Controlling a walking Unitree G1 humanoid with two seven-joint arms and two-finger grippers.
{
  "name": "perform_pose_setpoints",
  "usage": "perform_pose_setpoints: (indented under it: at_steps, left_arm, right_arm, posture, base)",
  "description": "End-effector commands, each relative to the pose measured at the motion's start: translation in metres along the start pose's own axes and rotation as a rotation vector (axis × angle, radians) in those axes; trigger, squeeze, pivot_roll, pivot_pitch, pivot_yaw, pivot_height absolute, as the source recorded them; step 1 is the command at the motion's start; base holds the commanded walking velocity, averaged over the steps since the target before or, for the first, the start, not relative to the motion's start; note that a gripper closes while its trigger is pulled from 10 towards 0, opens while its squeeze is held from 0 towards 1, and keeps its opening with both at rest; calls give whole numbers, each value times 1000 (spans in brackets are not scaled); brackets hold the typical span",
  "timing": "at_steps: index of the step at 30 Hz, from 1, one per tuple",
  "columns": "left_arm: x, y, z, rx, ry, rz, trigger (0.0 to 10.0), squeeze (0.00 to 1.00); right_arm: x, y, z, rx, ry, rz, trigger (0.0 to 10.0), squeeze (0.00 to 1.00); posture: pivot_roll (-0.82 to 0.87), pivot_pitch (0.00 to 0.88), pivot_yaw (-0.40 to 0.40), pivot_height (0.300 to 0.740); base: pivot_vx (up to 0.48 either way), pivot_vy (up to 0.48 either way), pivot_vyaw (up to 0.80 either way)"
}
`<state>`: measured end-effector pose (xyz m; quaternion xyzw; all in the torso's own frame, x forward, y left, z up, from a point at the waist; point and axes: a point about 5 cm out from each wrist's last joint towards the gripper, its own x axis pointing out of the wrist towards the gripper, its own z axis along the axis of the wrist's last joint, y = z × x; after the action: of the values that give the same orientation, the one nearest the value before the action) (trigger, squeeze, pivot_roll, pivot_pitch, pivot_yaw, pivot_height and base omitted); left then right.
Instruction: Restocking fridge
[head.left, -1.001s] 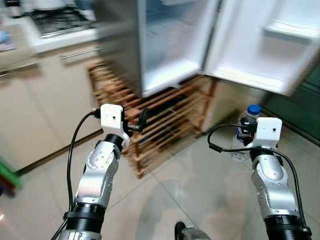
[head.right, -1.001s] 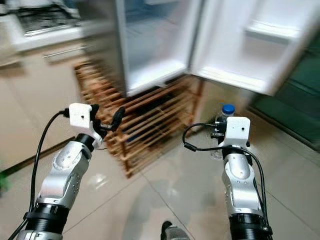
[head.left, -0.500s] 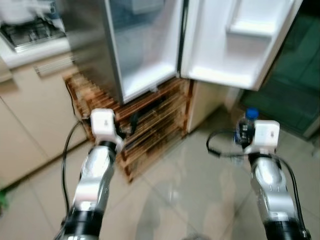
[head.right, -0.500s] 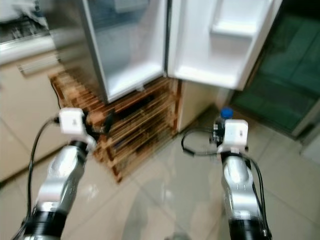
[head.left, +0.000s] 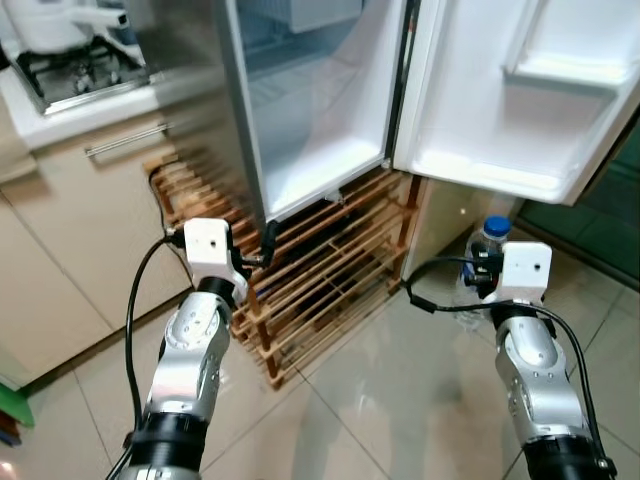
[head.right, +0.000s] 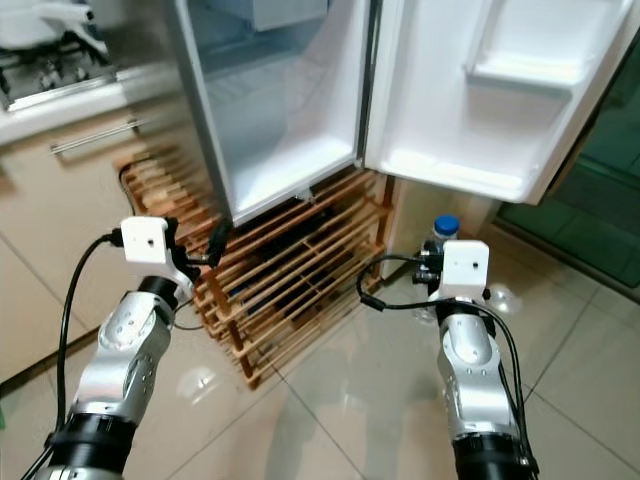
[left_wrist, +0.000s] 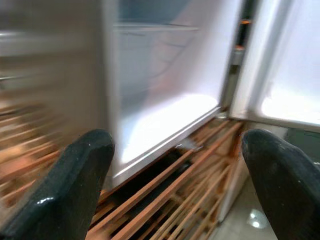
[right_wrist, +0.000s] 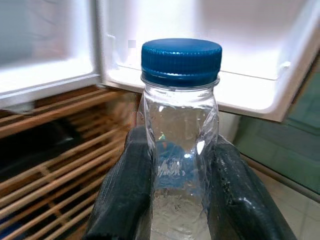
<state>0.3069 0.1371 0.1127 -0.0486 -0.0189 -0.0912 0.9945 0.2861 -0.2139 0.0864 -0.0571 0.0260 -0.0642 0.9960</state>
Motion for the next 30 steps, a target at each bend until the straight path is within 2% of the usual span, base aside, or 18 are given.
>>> perform_pose_setpoints:
  at_steps: [1, 6, 9, 13, 17, 21, 26, 28, 30]
  left_arm:
    - [3, -10, 2, 5, -11, -52, 10000, 0]
    - [5, -17, 7, 36, -39, -113, 10000, 0]
    - [7, -20, 7, 70, -27, -110, 10000, 0]
    - [10, -23, 7, 78, -16, -108, 10000, 0]
    - [13, -21, 3, 51, 23, -49, 10000, 0]
    - [15, -20, 3, 51, 23, -14, 10000, 0]
    - [19, -17, 0, 13, 42, 30, 10000, 0]
    - [18, -15, -14, 27, 81, 46, 10000, 0]
    - [18, -16, -17, 35, 86, 33, 10000, 0]
  right_arm:
    - [2, -7, 8, -8, -42, -24, 0, 0]
    - [3, -12, 9, -23, -47, -53, 0, 0]
    - [3, -15, 8, -34, -33, -67, 0, 0]
    - [4, -17, 9, -42, -38, -75, 0, 0]
    - [5, -15, 10, -47, -41, -64, 0, 0]
    - [7, -13, 14, -46, -59, -57, 0, 0]
    - [10, -9, 21, -53, -84, -33, 0, 0]
    - [15, -8, 31, -37, -113, -27, 0, 0]
    - [16, -8, 33, -33, -116, -28, 0, 0]
  posture:
    - [-113, 8, 23, 740]
    - [-116, 9, 21, 740]
    - [-115, 10, 20, 740]
    - [-118, 11, 20, 740]
    - [-120, 12, 20, 740]
    - [-120, 13, 18, 740]
    - [-121, 15, 15, 740]
    - [-127, 14, 12, 740]
    - [-127, 14, 12, 740]
  base:
    - [480, 0, 0]
    - [480, 0, 0]
    - [428, 0, -788]
    - [0, 0, -764]
    - [0, 0, -694]
    - [0, 0, 0]
    - [0, 0, 0]
    - [0, 0, 0]
    - [0, 0, 0]
